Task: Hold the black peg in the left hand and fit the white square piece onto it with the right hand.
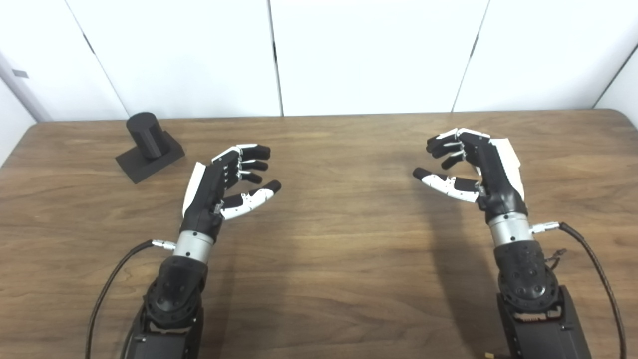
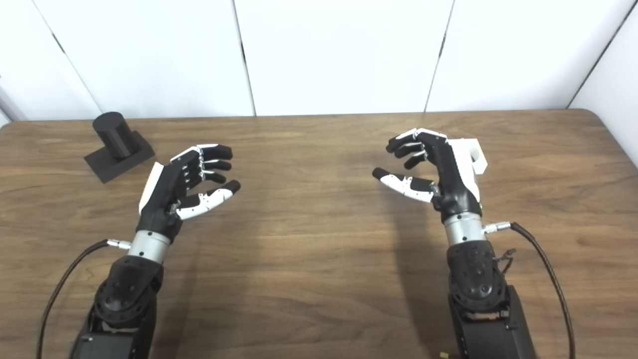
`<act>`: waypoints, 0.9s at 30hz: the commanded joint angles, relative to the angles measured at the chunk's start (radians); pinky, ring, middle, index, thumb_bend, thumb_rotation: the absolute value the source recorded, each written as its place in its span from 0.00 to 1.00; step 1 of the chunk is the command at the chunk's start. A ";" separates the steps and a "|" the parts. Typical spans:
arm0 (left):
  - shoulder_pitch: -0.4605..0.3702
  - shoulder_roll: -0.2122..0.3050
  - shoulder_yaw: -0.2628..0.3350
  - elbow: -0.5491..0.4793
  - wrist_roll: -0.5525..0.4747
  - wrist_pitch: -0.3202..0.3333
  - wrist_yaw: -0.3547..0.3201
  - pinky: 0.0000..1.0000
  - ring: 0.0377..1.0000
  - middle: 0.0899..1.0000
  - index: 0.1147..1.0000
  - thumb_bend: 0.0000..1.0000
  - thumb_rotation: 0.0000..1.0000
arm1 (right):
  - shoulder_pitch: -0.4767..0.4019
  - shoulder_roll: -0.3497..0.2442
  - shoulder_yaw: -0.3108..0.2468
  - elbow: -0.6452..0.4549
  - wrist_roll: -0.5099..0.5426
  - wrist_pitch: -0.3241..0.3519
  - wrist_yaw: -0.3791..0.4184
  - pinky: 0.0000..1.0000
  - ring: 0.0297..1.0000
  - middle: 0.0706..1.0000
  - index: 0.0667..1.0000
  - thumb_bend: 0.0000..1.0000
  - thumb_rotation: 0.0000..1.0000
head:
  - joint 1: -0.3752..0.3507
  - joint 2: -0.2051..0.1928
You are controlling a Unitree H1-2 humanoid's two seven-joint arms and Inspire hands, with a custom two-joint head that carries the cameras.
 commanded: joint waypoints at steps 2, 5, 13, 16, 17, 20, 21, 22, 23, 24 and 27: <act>-0.036 0.003 0.002 -0.022 -0.007 -0.018 0.004 0.61 0.68 0.70 0.62 0.59 0.02 | -0.026 -0.006 -0.002 -0.018 -0.003 -0.029 -0.011 0.45 0.57 0.60 0.46 0.50 0.12 | -0.001 0.000; -0.037 0.003 0.002 -0.021 -0.006 -0.019 0.005 0.60 0.68 0.70 0.62 0.59 0.02 | -0.027 -0.006 -0.004 -0.013 0.005 -0.035 -0.010 0.45 0.56 0.60 0.46 0.50 0.12 | 0.000 0.001; -0.038 0.004 0.000 -0.018 -0.006 -0.025 0.004 0.60 0.68 0.70 0.62 0.59 0.02 | -0.027 -0.007 -0.004 -0.017 -0.001 -0.028 -0.010 0.45 0.57 0.60 0.46 0.50 0.12 | 0.002 0.001; -0.037 0.002 0.000 -0.020 -0.006 -0.020 0.005 0.60 0.69 0.70 0.62 0.59 0.03 | -0.027 -0.008 -0.004 -0.017 -0.001 -0.025 -0.008 0.45 0.57 0.60 0.46 0.50 0.12 | 0.020 -0.001; -0.037 0.001 0.000 -0.019 -0.006 -0.020 0.005 0.60 0.68 0.69 0.62 0.59 0.02 | -0.027 -0.009 -0.004 -0.017 -0.001 -0.025 -0.008 0.45 0.57 0.60 0.46 0.50 0.12 | 0.025 -0.001; -0.039 -0.004 -0.005 -0.012 -0.001 -0.028 0.009 0.59 0.68 0.69 0.62 0.59 0.02 | -0.029 -0.016 -0.010 -0.008 0.010 -0.036 -0.007 0.45 0.56 0.60 0.46 0.50 0.12 | 0.085 -0.006; -0.039 -0.007 -0.009 -0.011 0.003 -0.031 0.010 0.59 0.67 0.69 0.62 0.59 0.02 | -0.028 -0.022 -0.013 -0.007 0.018 -0.040 -0.003 0.45 0.56 0.60 0.46 0.50 0.12 | 0.126 -0.011; -0.039 -0.010 -0.014 -0.010 0.007 -0.036 0.011 0.58 0.67 0.69 0.62 0.59 0.04 | -0.027 -0.027 -0.017 -0.006 0.025 -0.047 -0.001 0.46 0.57 0.60 0.46 0.50 0.12 | 0.152 -0.016; -0.039 -0.013 -0.017 -0.008 0.011 -0.040 0.013 0.57 0.67 0.69 0.63 0.59 0.05 | -0.026 -0.032 -0.019 -0.004 0.031 -0.052 0.001 0.46 0.57 0.60 0.46 0.50 0.12 | 0.170 -0.019; -0.039 -0.017 -0.023 -0.007 0.015 -0.041 0.014 0.57 0.67 0.69 0.63 0.59 0.06 | -0.024 -0.036 -0.023 -0.005 0.035 -0.054 0.001 0.46 0.57 0.59 0.46 0.50 0.12 | 0.195 -0.024; -0.038 -0.033 -0.035 -0.009 0.012 -0.034 0.015 0.56 0.66 0.69 0.63 0.59 0.06 | -0.020 -0.050 -0.029 -0.004 0.039 -0.067 -0.005 0.46 0.57 0.60 0.46 0.50 0.12 | 0.269 -0.044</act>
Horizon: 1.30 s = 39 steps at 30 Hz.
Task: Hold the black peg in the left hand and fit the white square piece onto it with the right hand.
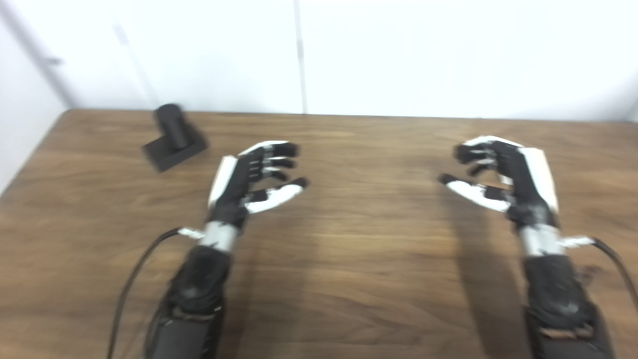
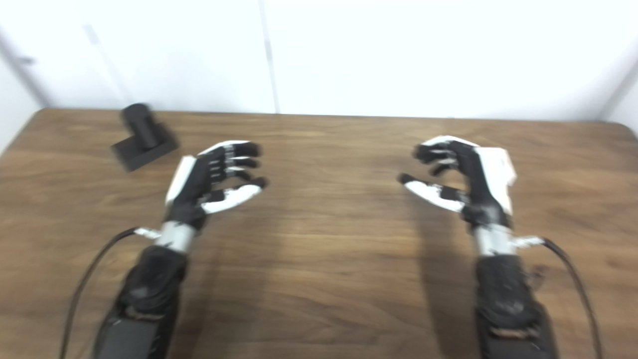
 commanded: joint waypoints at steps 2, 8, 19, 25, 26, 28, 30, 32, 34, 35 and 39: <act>-0.037 -0.020 -0.013 -0.013 0.007 -0.031 0.014 0.55 0.66 0.69 0.63 0.59 0.02 | -0.018 -0.023 -0.016 -0.010 0.010 -0.066 -0.012 0.45 0.57 0.59 0.46 0.50 0.12 | 0.035 -0.008; -0.034 -0.035 -0.023 -0.016 0.029 -0.029 0.023 0.57 0.68 0.69 0.63 0.58 0.00 | -0.008 -0.019 -0.020 -0.058 0.013 -0.002 0.006 0.46 0.57 0.60 0.46 0.49 0.11 | 0.050 -0.015; -0.032 -0.040 -0.022 -0.013 0.030 -0.025 0.022 0.55 0.67 0.69 0.63 0.58 0.01 | -0.008 -0.012 -0.022 -0.068 0.002 0.020 0.005 0.46 0.57 0.60 0.45 0.50 0.11 | 0.058 -0.036; -0.045 -0.016 -0.014 -0.021 0.022 -0.011 0.003 0.57 0.68 0.69 0.63 0.62 0.01 | -0.008 -0.016 -0.020 -0.068 0.008 0.018 0.009 0.46 0.58 0.60 0.45 0.50 0.11 | 0.065 -0.046; -0.048 -0.009 -0.013 -0.022 0.018 -0.008 -0.004 0.57 0.69 0.70 0.64 0.63 0.03 | -0.008 -0.016 -0.020 -0.069 0.007 0.018 0.010 0.46 0.57 0.60 0.45 0.50 0.11 | 0.065 -0.046; -0.061 0.035 -0.018 -0.039 0.011 0.030 -0.050 0.58 0.70 0.71 0.65 0.64 0.06 | -0.007 -0.017 -0.022 -0.068 0.014 0.015 0.011 0.46 0.57 0.59 0.45 0.50 0.11 | 0.068 -0.048; -0.074 0.072 -0.022 -0.056 0.011 0.063 -0.085 0.59 0.71 0.73 0.68 0.66 0.10 | -0.007 -0.017 -0.023 -0.066 0.019 0.012 0.011 0.45 0.56 0.59 0.45 0.50 0.11 | 0.068 -0.049; -0.086 0.102 -0.026 -0.067 0.024 0.080 -0.106 0.59 0.73 0.75 0.69 0.70 0.12 | -0.006 -0.017 -0.024 -0.068 0.021 0.014 0.012 0.45 0.56 0.59 0.45 0.50 0.11 | 0.067 -0.051; -0.100 0.133 -0.030 -0.080 0.043 0.097 -0.115 0.60 0.74 0.76 0.69 0.71 0.14 | -0.004 -0.016 -0.025 -0.074 0.022 0.023 0.015 0.46 0.57 0.59 0.45 0.50 0.11 | 0.068 -0.054; -0.110 0.151 -0.030 -0.083 0.056 0.099 -0.117 0.62 0.75 0.76 0.70 0.71 0.14 | -0.004 -0.016 -0.026 -0.074 0.022 0.023 0.015 0.46 0.57 0.60 0.45 0.50 0.11 | 0.068 -0.054; -0.164 0.227 -0.029 -0.075 0.126 0.072 -0.115 0.63 0.75 0.76 0.68 0.73 0.14 | -0.004 -0.016 -0.029 -0.067 0.027 0.013 0.013 0.46 0.57 0.60 0.45 0.50 0.11 | 0.070 -0.058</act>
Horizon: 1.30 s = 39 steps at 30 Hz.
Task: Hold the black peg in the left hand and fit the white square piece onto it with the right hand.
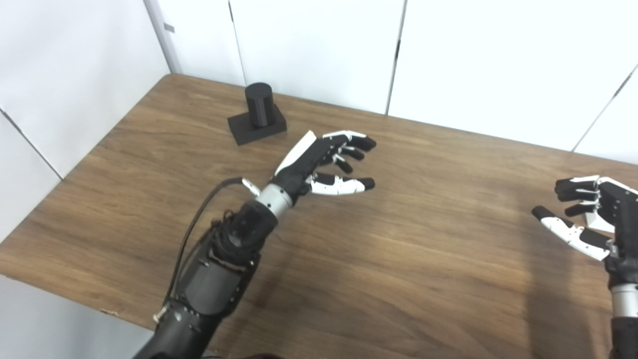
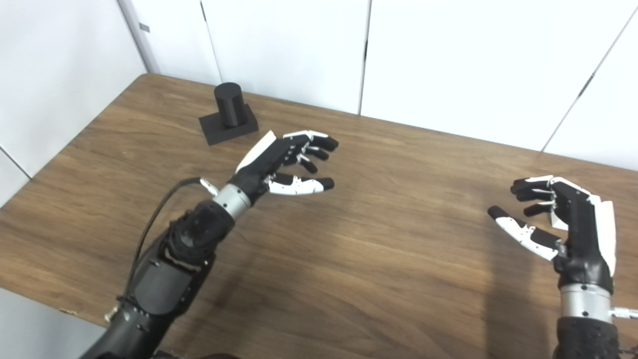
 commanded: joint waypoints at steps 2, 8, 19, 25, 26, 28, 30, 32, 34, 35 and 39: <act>-0.085 0.055 0.026 -0.028 0.030 -0.036 0.008 0.63 0.75 0.76 0.68 0.75 0.14 | -0.025 -0.008 -0.009 -0.028 0.007 -0.026 -0.005 0.46 0.57 0.59 0.45 0.50 0.11 | -0.001 -0.003; -0.131 0.117 0.070 -0.034 0.075 0.002 0.019 0.69 0.81 0.81 0.73 0.76 0.15 | -0.026 -0.009 -0.010 -0.025 0.009 -0.028 -0.005 0.45 0.57 0.59 0.45 0.50 0.11 | 0.005 -0.009; -0.212 0.189 0.114 -0.013 0.143 0.097 0.025 0.76 0.80 0.81 0.76 0.79 0.17 | -0.022 -0.006 -0.011 -0.037 0.010 -0.015 0.000 0.45 0.57 0.59 0.45 0.50 0.11 | 0.006 -0.015; -0.248 0.212 0.127 0.021 0.166 0.111 0.029 0.73 0.81 0.80 0.77 0.78 0.13 | -0.019 -0.008 -0.011 -0.046 0.008 -0.009 0.003 0.46 0.57 0.59 0.45 0.50 0.11 | 0.007 -0.019; -0.255 0.217 0.129 0.027 0.172 0.113 0.031 0.71 0.81 0.81 0.77 0.77 0.11 | -0.018 -0.007 -0.012 -0.049 0.006 -0.003 0.003 0.46 0.57 0.59 0.45 0.50 0.11 | 0.007 -0.019; -0.267 0.230 0.127 0.042 0.198 0.110 0.041 0.66 0.81 0.82 0.77 0.78 0.10 | -0.017 -0.005 -0.013 -0.053 0.009 0.003 0.005 0.46 0.57 0.59 0.45 0.50 0.11 | 0.007 -0.019; -0.277 0.239 0.125 0.049 0.224 0.128 0.045 0.67 0.82 0.83 0.77 0.79 0.12 | -0.017 -0.004 -0.014 -0.054 0.013 0.002 0.005 0.45 0.57 0.59 0.45 0.50 0.11 | 0.007 -0.019; -0.288 0.250 0.122 0.058 0.251 0.147 0.045 0.70 0.84 0.83 0.77 0.79 0.14 | -0.016 -0.002 -0.014 -0.057 0.013 0.009 0.007 0.46 0.57 0.59 0.45 0.50 0.11 | 0.007 -0.019; -0.298 0.261 0.123 0.076 0.271 0.155 0.049 0.72 0.86 0.85 0.78 0.80 0.16 | -0.016 -0.003 -0.014 -0.055 0.011 0.004 0.005 0.46 0.57 0.59 0.45 0.50 0.11 | 0.007 -0.019; -0.302 0.264 0.123 0.081 0.277 0.160 0.047 0.72 0.87 0.85 0.78 0.80 0.16 | -0.017 -0.003 -0.014 -0.054 0.011 0.001 0.004 0.45 0.57 0.59 0.45 0.50 0.11 | 0.007 -0.019; -0.313 0.288 0.113 0.094 0.284 0.171 0.022 0.70 0.86 0.85 0.78 0.82 0.17 | -0.015 -0.001 -0.014 -0.058 0.013 0.003 0.005 0.45 0.57 0.59 0.45 0.50 0.11 | 0.007 -0.019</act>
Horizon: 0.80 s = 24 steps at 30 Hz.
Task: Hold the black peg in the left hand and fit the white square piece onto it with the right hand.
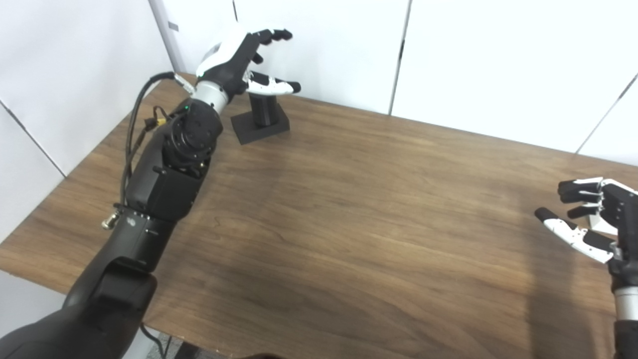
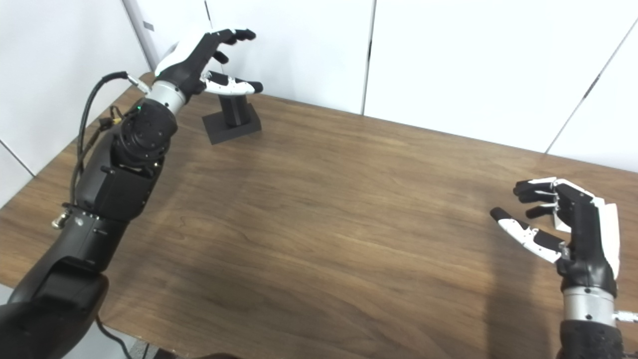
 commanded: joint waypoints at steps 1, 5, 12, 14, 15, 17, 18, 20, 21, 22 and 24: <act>-0.063 0.049 -0.001 -0.007 0.030 -0.004 0.009 0.71 0.86 0.86 0.78 0.82 0.18 | -0.021 -0.002 -0.008 -0.047 0.007 -0.003 0.000 0.45 0.57 0.59 0.45 0.50 0.11 | 0.001 0.000; -0.073 0.074 -0.021 0.011 0.062 -0.012 0.010 0.73 0.88 0.87 0.78 0.84 0.22 | -0.021 -0.003 -0.007 -0.051 0.000 0.002 -0.001 0.44 0.57 0.59 0.45 0.50 0.11 | 0.001 0.000; -0.092 0.148 -0.079 0.110 0.154 -0.048 0.026 0.75 0.93 0.90 0.79 0.87 0.28 | -0.021 0.000 -0.009 -0.057 0.004 0.008 -0.001 0.44 0.56 0.59 0.45 0.50 0.11 | -0.005 -0.009; -0.096 0.159 -0.087 0.143 0.167 -0.055 0.030 0.76 0.93 0.91 0.80 0.88 0.31 | -0.021 0.001 -0.010 -0.055 0.003 0.009 -0.003 0.45 0.57 0.59 0.45 0.50 0.11 | -0.003 -0.009; -0.096 0.163 -0.090 0.154 0.174 -0.054 0.029 0.76 0.93 0.92 0.80 0.88 0.32 | -0.022 0.001 -0.010 -0.054 0.003 0.007 -0.004 0.45 0.57 0.60 0.45 0.50 0.11 | -0.002 -0.009; -0.098 0.167 -0.095 0.167 0.184 -0.045 0.022 0.76 0.94 0.93 0.81 0.89 0.37 | -0.024 0.000 -0.009 -0.051 0.002 0.003 -0.004 0.44 0.57 0.59 0.45 0.50 0.11 | -0.001 -0.009; -0.099 0.170 -0.098 0.173 0.187 -0.038 0.016 0.77 0.95 0.93 0.81 0.89 0.38 | -0.024 0.000 -0.009 -0.052 0.001 0.004 -0.004 0.44 0.57 0.59 0.45 0.49 0.11 | -0.001 -0.009; -0.101 0.180 -0.110 0.187 0.203 -0.019 -0.009 0.79 0.97 0.95 0.83 0.89 0.40 | -0.024 -0.001 -0.009 -0.051 0.004 -0.003 -0.003 0.44 0.57 0.59 0.45 0.50 0.11 | -0.001 -0.009; -0.102 0.187 -0.120 0.195 0.213 -0.016 -0.022 0.80 0.98 0.96 0.84 0.90 0.42 | -0.024 -0.002 -0.009 -0.050 0.004 -0.005 -0.004 0.44 0.56 0.59 0.45 0.50 0.11 | -0.001 -0.009; -0.103 0.195 -0.131 0.204 0.226 -0.015 -0.032 0.81 0.99 0.97 0.85 0.91 0.44 | -0.024 -0.002 -0.009 -0.050 0.003 -0.005 -0.004 0.44 0.57 0.59 0.45 0.50 0.11 | -0.001 -0.009; -0.105 0.205 -0.147 0.219 0.241 -0.011 -0.043 0.81 0.99 0.98 0.86 0.93 0.46 | -0.024 -0.003 -0.011 -0.048 0.003 -0.010 -0.006 0.44 0.56 0.59 0.45 0.50 0.11 | -0.001 -0.009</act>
